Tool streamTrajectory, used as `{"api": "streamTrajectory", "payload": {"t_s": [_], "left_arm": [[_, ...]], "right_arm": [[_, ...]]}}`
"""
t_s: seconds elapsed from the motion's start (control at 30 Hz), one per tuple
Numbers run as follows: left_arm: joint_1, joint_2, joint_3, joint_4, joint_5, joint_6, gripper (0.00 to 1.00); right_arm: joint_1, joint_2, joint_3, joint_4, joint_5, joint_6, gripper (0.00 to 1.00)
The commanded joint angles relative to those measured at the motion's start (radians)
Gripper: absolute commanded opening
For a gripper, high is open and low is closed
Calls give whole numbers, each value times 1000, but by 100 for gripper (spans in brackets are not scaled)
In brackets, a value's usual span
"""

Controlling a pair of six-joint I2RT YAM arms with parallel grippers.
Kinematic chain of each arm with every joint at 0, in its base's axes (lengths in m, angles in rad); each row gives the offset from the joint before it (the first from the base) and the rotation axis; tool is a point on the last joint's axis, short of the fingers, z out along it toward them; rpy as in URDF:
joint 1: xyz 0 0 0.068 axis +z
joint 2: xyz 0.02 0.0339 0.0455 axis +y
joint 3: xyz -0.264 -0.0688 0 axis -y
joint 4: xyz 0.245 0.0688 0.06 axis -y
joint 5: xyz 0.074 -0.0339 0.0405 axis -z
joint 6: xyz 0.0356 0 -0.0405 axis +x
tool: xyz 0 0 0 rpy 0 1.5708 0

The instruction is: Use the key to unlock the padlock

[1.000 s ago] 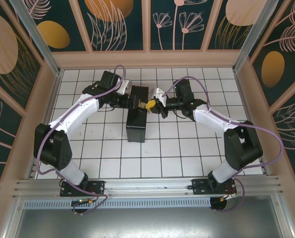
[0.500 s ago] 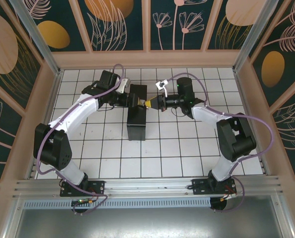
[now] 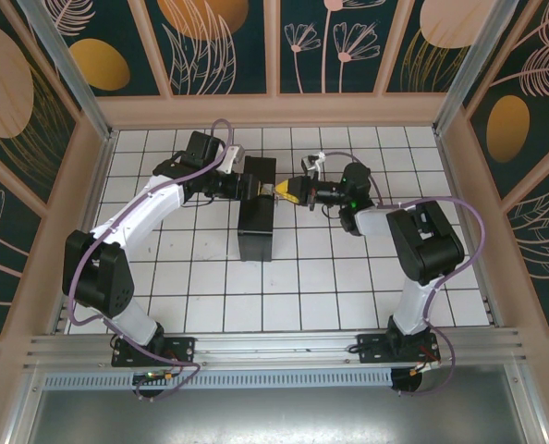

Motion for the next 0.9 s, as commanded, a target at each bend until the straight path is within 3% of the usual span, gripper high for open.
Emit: {"api": "streamTrajectory", "payload": {"t_s": [0.0, 0.17, 0.33, 0.53, 0.87], "left_arm": [[-7, -19, 7, -37, 1, 0, 67], [-7, -28, 18, -44, -4, 5, 67], [-7, -67, 17, -8, -4, -22, 70], [-7, -92, 36, 12, -13, -45, 73], [-7, -68, 20, 4, -40, -35, 72]], "right_arm": [[11, 1, -17, 111, 101, 199, 0], [41, -2, -16, 21, 96, 175, 0], [44, 61, -86, 284, 171, 418, 0], [41, 57, -100, 278, 186, 417, 0], [32, 105, -137, 429, 202, 541, 0]]}}
